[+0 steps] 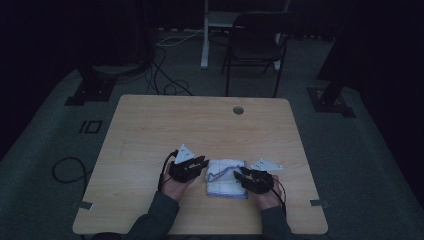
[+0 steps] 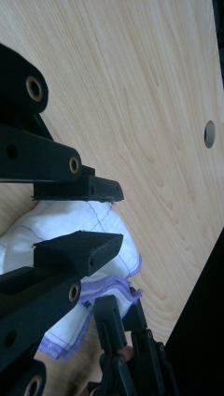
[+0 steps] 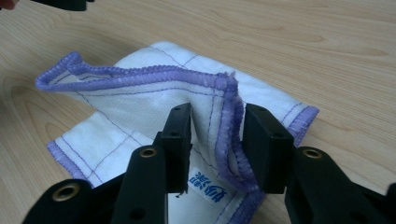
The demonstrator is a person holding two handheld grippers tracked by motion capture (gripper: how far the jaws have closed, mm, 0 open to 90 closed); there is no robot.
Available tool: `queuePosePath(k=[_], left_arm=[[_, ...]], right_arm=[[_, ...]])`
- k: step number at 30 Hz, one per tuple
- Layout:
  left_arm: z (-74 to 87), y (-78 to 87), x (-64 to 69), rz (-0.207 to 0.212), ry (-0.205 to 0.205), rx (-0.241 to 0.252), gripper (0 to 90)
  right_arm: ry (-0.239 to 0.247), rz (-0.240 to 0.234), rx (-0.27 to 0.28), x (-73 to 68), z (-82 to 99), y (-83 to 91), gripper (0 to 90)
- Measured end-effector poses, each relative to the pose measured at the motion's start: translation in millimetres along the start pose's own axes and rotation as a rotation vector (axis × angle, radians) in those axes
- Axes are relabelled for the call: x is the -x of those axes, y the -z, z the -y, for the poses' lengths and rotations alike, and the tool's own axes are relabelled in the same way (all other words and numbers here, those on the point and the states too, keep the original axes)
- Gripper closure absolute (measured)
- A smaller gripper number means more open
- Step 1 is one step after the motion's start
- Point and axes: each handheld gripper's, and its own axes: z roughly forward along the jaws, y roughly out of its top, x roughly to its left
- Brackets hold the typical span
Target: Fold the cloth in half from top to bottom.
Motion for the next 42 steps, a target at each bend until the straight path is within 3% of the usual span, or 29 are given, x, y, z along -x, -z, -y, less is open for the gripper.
queuePosePath(k=[10,14,19,27,32,37,42], left_arm=[[10.8,-18.0,8.8,0.03,-0.029,-0.07,72.2],[17.1,-17.1,15.1,0.049,-0.056,-0.092,71.9],[25.8,-11.3,19.2,0.064,-0.049,-0.095,71.5],[40.0,-6.7,26.1,0.077,-0.076,-0.139,70.7],[45.3,-6.2,27.8,0.077,-0.079,-0.151,70.7],[49.3,-6.9,29.6,0.075,-0.078,-0.158,70.4],[52.3,-8.9,32.2,0.074,-0.087,-0.171,69.6]], right_arm=[[0.0,0.028,-0.009,1.9,3.7,3.7,58.8],[0.004,0.04,-0.009,2.8,4.4,5.4,58.6],[0.025,0.062,-0.01,2.6,4.8,8.5,58.3],[0.031,0.074,-0.008,3.1,5.7,12.2,57.8],[0.014,0.083,0.014,5.0,6.3,19.0,57.9],[-0.034,0.077,0.066,9.0,4.6,28.7,57.9],[-0.048,0.087,0.074,11.2,4.9,30.5,57.9]])
